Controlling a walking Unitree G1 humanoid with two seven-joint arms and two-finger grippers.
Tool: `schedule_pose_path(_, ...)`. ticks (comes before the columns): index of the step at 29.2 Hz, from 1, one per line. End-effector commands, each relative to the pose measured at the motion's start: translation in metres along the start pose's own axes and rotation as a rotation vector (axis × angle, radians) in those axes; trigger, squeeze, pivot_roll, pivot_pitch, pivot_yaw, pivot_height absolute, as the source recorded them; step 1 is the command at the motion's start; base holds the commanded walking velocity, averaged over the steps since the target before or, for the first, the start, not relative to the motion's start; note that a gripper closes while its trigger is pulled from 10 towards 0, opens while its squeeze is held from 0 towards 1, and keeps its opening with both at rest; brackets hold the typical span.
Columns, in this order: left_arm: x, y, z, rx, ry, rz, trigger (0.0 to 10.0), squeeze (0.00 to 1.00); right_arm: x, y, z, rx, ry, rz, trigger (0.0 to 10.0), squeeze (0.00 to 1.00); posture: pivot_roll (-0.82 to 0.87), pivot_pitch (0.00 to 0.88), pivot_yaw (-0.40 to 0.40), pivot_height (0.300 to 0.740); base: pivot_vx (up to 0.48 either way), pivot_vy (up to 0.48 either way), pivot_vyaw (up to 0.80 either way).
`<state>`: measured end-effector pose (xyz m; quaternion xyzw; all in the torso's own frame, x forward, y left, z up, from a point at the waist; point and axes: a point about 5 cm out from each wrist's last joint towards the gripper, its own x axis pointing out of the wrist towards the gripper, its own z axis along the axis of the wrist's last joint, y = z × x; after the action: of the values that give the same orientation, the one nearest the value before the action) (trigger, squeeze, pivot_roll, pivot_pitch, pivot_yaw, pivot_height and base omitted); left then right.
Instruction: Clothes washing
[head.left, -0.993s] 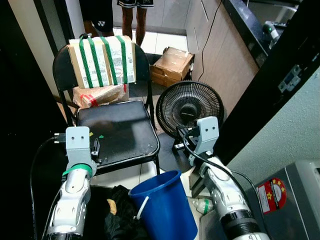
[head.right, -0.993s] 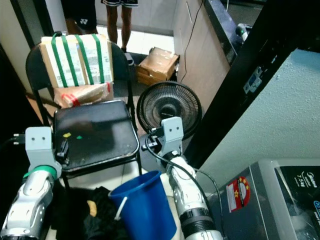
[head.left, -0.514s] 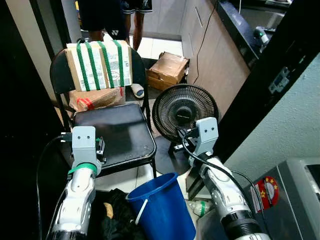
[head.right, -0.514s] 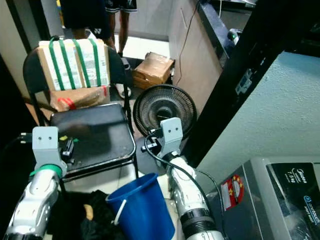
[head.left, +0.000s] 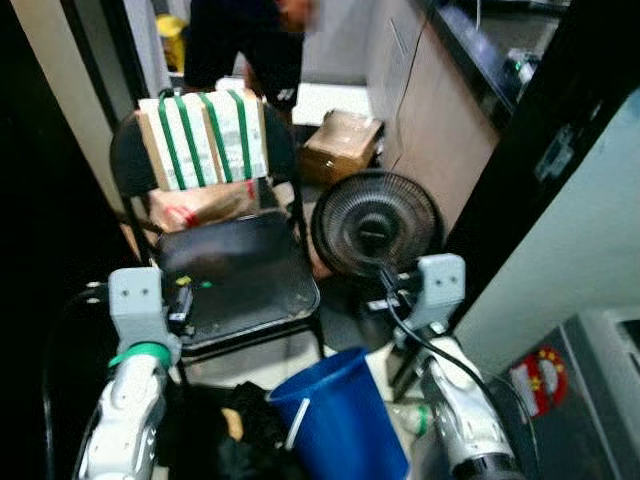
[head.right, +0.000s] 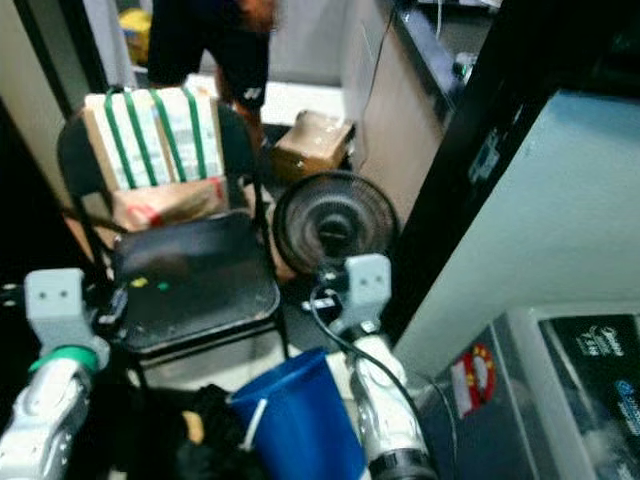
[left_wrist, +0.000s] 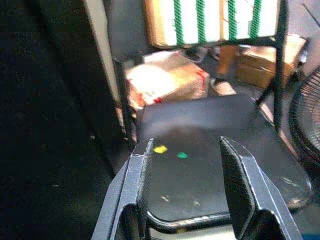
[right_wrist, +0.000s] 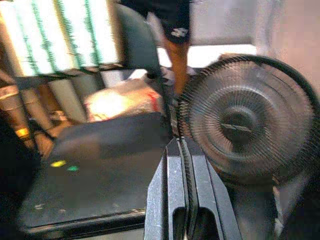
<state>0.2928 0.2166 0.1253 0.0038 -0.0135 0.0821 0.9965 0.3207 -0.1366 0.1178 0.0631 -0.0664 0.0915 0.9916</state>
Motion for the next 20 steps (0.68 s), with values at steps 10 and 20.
schedule_pose_path(10, 0.015, -0.012, -0.003, -0.001, 0.025, -0.001, 10.0, 0.0, 0.001, -0.029, -0.002, 0.008, 0.045, -0.12, 10.0, 0.0, 0.11, 0.071, 0.047, 0.74, 0.0, 0.0, 0.0)
schedule_pose_path(20, 0.004, -0.014, -0.016, 0.013, 0.055, -0.002, 10.0, 0.0, 0.005, -0.004, -0.013, -0.029, 0.101, -0.014, 10.0, 0.0, 0.09, 0.031, 0.057, 0.74, 0.0, 0.0, 0.0)
